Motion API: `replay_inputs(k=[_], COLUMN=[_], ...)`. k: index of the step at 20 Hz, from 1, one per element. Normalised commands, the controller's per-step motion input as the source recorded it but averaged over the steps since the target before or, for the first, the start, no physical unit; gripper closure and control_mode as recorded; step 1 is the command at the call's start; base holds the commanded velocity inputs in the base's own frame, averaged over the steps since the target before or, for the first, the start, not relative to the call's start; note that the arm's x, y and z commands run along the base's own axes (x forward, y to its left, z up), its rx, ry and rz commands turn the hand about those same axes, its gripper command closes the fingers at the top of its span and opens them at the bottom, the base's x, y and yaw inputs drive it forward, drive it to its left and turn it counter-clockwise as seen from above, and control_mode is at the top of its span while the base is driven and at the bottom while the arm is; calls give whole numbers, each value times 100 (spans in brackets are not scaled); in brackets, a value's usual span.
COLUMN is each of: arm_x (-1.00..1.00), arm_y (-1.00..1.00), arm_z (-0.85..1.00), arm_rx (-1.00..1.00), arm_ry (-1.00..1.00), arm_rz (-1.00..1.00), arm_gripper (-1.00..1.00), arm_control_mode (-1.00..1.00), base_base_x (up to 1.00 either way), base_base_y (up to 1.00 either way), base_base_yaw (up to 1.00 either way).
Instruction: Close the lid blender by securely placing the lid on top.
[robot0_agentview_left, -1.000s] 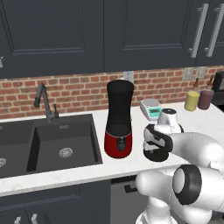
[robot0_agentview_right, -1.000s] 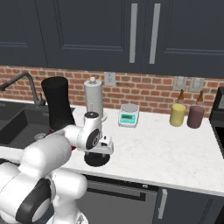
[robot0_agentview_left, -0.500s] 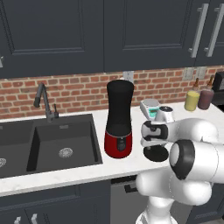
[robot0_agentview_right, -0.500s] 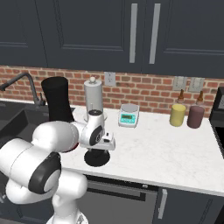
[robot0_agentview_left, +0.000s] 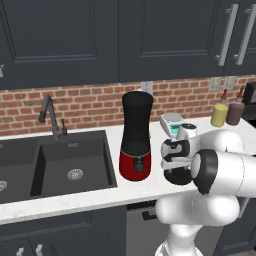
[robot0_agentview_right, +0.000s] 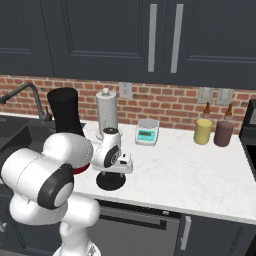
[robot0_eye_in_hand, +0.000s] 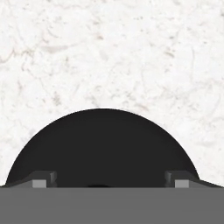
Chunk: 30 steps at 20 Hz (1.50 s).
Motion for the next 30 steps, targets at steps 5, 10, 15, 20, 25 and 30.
replay_inputs(k=[5,10,15,20,25,30], arm_x=[-12,-11,-24,-24,-2,10], arm_y=[0,0,0,0,2,5], arm_z=[-10,-1,0,0,-1,-12], arm_rx=[0,0,0,0,0,0], arm_ry=[-1,-2,-4,-4,0,0], arm_rz=[0,0,0,0,0,0], arm_gripper=[-100,-100,-100,-100,-100,100], arm_control_mode=[-100,-100,-100,-100,-100,-100], base_base_x=[0,0,0,0,0,0], base_base_y=[0,0,0,0,0,0], base_base_yaw=[0,0,0,0,0,0])
